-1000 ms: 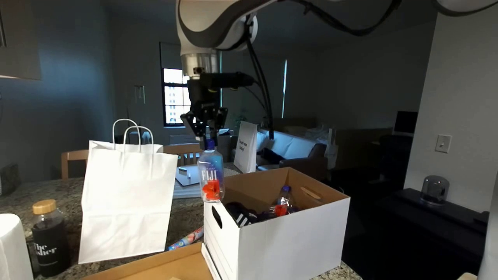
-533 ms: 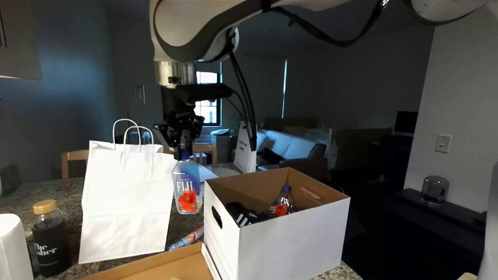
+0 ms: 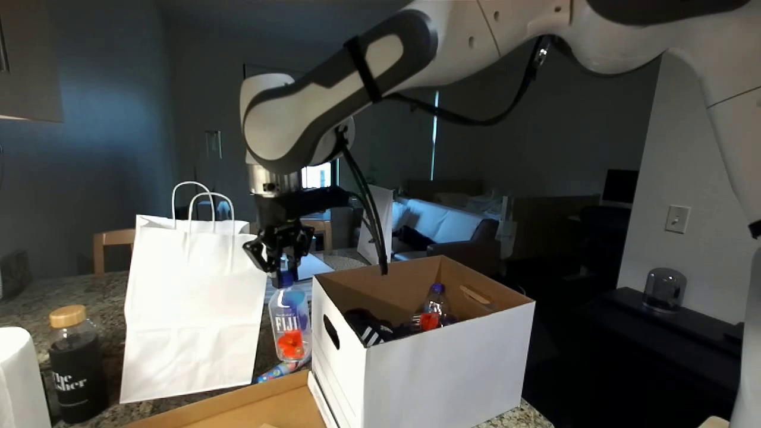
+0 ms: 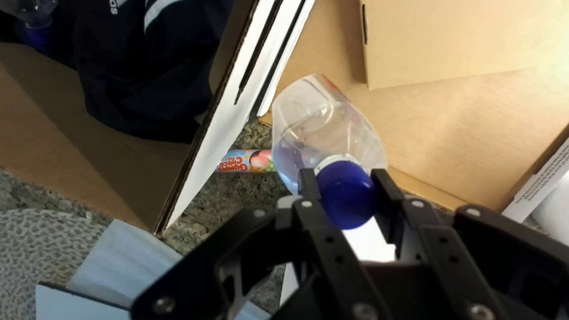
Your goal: Remove the box and a water bottle from the big box and put them on the counter
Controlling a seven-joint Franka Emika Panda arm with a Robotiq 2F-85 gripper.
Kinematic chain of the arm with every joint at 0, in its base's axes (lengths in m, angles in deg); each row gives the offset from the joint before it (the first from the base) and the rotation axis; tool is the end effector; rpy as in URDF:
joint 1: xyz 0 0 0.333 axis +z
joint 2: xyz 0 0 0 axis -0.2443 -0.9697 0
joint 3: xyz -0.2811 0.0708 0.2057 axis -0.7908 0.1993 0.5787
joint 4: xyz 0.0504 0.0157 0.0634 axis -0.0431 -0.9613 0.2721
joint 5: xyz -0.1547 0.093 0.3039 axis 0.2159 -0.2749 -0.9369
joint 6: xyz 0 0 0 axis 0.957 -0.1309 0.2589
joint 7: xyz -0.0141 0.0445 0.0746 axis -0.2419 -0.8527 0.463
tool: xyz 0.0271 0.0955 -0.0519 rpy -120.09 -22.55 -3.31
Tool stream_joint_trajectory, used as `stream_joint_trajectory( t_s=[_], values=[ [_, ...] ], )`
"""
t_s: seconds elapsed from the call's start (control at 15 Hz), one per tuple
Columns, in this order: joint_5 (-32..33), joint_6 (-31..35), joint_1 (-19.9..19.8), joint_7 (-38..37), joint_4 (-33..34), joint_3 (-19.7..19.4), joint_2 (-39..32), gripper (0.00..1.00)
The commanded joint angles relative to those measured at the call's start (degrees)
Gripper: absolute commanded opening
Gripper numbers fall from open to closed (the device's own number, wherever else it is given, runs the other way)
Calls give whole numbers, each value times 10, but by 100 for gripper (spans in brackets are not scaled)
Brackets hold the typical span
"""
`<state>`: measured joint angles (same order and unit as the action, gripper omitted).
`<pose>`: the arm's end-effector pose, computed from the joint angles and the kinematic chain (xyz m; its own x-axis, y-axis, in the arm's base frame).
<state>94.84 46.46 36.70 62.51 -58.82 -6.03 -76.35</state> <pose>0.5326 0.3502 0.4263 0.9152 0.3967 0.0709 0.3887 -0.9154 0.1047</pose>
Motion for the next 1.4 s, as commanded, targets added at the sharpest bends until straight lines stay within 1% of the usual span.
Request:
stream_joint_trajectory(
  t_s=[0.0, 0.27, 0.67, 1.07, 1.33],
  values=[
    [-19, -12, 18, -25, 55, -11, -81, 12],
    [-4, -13, 63, -43, 95, -21, -143, 12],
    [16, -2, 128, -63, 162, -43, -171, 12],
    [15, 18, 163, -62, 204, -64, -207, 13],
    [1, -20, 177, -43, 249, -67, -254, 12]
  ],
)
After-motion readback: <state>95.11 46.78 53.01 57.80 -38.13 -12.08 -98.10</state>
